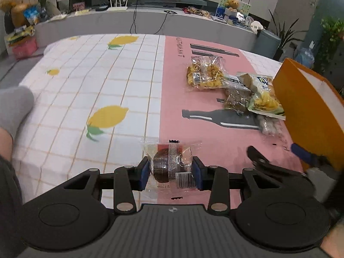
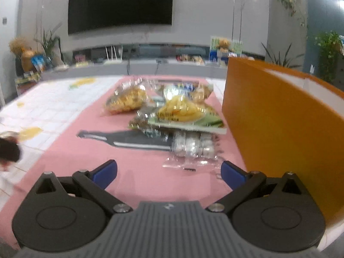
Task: Organize snacks
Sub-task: 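Grasp the clear packet of white eggs with the right tool while the left tool holds the cake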
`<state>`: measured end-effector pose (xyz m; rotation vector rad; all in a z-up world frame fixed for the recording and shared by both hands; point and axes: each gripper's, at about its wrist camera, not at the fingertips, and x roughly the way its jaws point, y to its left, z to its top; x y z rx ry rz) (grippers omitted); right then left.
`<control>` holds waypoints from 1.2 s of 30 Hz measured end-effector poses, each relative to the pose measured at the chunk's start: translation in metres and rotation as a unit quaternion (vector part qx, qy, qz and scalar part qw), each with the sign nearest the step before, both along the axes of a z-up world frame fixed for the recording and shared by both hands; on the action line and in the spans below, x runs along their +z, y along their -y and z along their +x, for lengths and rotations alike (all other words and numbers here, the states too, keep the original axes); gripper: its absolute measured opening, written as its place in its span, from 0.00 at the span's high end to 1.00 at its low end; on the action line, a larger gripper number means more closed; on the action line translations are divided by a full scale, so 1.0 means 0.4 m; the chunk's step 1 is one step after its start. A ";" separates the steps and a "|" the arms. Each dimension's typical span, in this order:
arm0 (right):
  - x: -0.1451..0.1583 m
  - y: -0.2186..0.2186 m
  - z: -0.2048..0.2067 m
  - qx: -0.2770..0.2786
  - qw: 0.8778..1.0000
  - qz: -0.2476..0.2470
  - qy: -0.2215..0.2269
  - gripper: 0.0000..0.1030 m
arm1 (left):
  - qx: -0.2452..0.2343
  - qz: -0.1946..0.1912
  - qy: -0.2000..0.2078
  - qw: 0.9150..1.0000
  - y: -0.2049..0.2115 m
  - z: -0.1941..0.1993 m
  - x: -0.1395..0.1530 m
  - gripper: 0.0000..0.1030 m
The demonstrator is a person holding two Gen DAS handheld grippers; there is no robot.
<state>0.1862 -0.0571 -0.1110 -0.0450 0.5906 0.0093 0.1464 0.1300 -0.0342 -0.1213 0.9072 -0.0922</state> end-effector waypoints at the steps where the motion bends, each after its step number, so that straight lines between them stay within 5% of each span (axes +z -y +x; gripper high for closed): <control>1: -0.002 -0.003 0.008 -0.005 1.000 -0.006 -0.001 0.03 | -0.002 -0.004 -0.001 1.000 0.001 0.004 -0.003 0.56; 7: 0.000 -0.020 0.044 -0.027 0.999 -0.030 0.005 0.03 | -0.014 0.033 0.015 0.999 0.014 0.013 -0.020 0.56; 16: -0.004 0.000 0.146 -0.018 0.998 0.016 -0.050 0.03 | -0.016 0.009 0.019 1.000 0.000 0.008 -0.003 0.56; 30: 0.003 -0.025 0.005 0.120 0.991 0.053 -0.034 0.09 | -0.034 0.008 0.013 0.999 0.013 0.002 -0.002 0.55; 36: 0.010 0.027 -0.028 0.037 0.991 0.123 -0.025 0.03 | -0.028 0.007 0.003 1.000 0.006 0.009 -0.010 0.55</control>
